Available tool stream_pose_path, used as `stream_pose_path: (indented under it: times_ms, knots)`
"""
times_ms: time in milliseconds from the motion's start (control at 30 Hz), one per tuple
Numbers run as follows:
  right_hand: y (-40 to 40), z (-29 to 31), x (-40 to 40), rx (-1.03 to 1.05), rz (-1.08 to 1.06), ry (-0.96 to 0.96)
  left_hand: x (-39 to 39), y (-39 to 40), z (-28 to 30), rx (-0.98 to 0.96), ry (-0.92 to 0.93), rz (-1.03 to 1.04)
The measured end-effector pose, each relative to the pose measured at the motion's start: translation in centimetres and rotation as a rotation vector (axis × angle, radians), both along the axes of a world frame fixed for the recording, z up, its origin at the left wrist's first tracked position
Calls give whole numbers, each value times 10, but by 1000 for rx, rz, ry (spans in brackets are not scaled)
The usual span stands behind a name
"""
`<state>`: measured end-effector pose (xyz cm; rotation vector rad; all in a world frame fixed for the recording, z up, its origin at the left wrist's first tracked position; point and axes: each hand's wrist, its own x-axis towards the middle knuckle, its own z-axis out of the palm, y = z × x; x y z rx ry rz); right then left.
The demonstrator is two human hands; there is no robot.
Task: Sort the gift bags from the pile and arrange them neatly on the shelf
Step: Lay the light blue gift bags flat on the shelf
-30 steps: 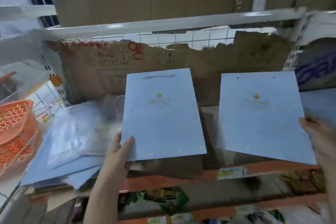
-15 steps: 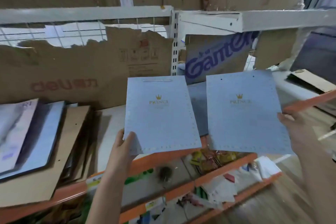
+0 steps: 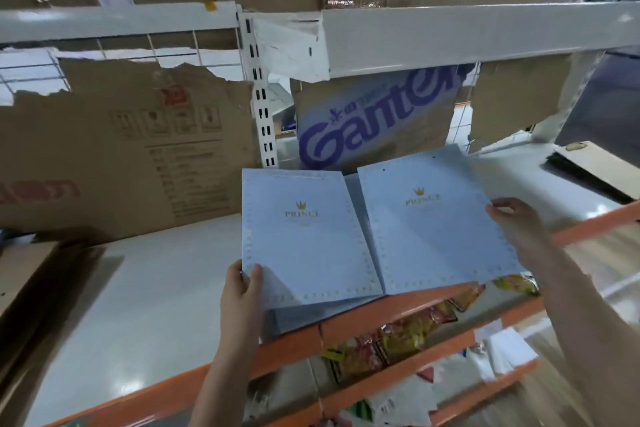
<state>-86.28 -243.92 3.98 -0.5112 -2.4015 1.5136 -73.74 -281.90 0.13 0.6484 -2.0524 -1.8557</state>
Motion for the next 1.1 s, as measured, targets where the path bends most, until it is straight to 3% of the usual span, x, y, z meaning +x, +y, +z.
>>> stream_pose_path:
  times_ms: [167,400,500,633,767,900,1100]
  knots:
    - [-6,-13,-55,160,101,-45,-15,11,-21,-379,-79,87]
    - [-8,-39,-74,245,134,-102,-12,26,-19,-555,-178,100]
    - [-3,-39,-72,375,219,-106,-9,32,-20,-647,-179,135]
    - [9,-32,-71,389,350,-137,-10,37,-24,-734,-247,172]
    - [11,-18,-68,476,445,-63,-9,33,-24,-789,-359,199]
    - [-15,-4,-47,517,621,35,4,34,-5,-848,-319,271]
    - [-100,10,9,605,894,161,47,9,18,-1111,-311,281]
